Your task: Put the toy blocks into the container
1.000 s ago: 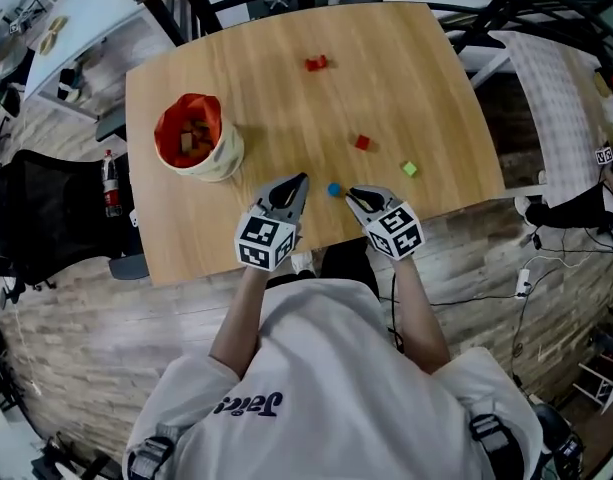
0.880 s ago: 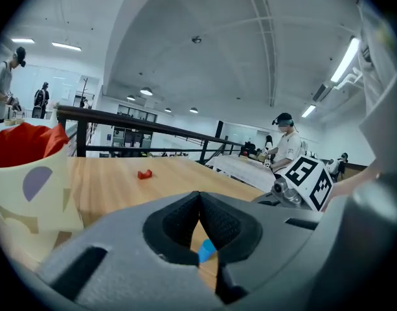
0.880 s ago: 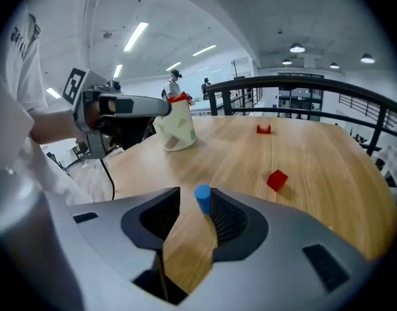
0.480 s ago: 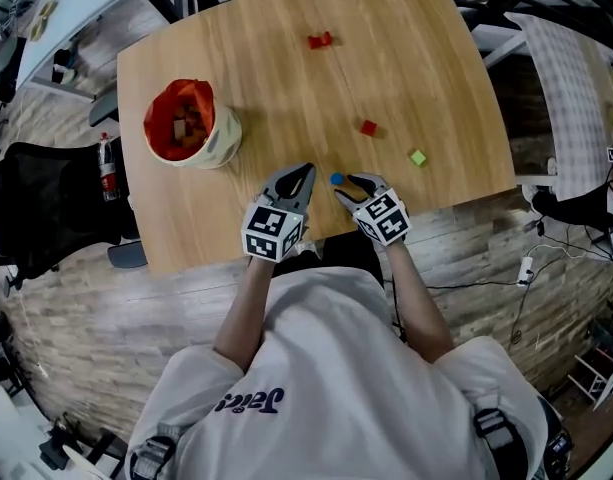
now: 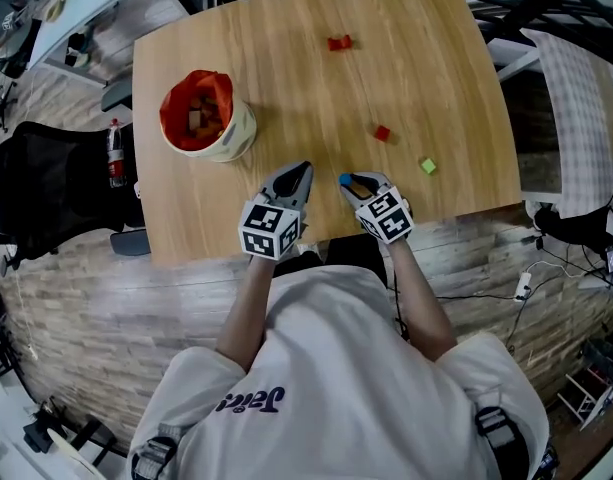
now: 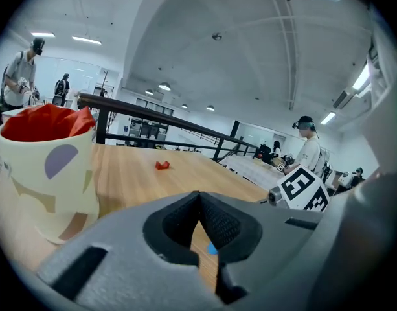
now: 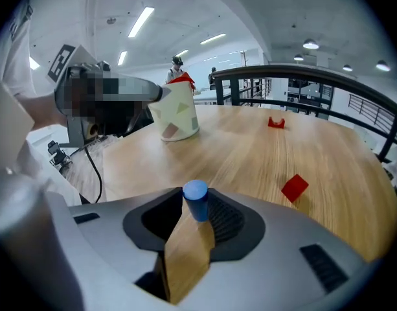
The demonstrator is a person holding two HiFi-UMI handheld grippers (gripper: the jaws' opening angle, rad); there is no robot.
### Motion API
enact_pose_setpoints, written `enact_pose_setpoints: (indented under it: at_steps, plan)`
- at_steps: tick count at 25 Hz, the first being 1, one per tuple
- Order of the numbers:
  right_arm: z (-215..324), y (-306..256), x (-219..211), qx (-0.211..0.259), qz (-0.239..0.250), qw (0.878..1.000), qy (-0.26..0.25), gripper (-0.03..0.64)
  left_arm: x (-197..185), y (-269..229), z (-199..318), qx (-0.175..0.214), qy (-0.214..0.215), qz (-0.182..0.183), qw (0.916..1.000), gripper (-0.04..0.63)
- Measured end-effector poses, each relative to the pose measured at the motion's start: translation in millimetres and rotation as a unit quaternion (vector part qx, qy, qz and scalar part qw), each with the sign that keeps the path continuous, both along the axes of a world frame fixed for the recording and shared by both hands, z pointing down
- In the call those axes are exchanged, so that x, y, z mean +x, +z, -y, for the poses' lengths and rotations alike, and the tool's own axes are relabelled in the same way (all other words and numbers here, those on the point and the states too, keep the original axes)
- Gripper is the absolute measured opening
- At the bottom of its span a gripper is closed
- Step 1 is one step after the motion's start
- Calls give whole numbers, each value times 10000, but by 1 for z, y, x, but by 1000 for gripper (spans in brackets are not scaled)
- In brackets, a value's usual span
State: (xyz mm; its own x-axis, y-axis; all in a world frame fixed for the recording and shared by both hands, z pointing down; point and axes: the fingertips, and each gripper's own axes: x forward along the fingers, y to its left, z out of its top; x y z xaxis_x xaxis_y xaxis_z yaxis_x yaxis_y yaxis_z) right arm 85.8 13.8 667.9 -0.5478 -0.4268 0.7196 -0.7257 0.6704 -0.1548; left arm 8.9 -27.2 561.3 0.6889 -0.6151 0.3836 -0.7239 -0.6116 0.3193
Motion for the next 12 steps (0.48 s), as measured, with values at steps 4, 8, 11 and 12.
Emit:
enact_pose_setpoints:
  at_steps: [4, 8, 11, 12]
  plan:
    - [14, -37, -21, 341, 263, 9990, -107, 129, -23, -1, 2, 65, -265, 254, 9993, 8]
    - [33, -82, -47, 756, 457, 9955, -346, 129, -52, -5, 6, 137, -628, 431, 9970, 7]
    - [50, -117, -66, 1062, 601, 9907, -600, 127, -74, -14, 10, 235, -883, 444, 9948, 7]
    - [56, -129, -73, 1165, 658, 9886, -684, 127, -81, -18, 11, 279, -956, 423, 9941, 6]
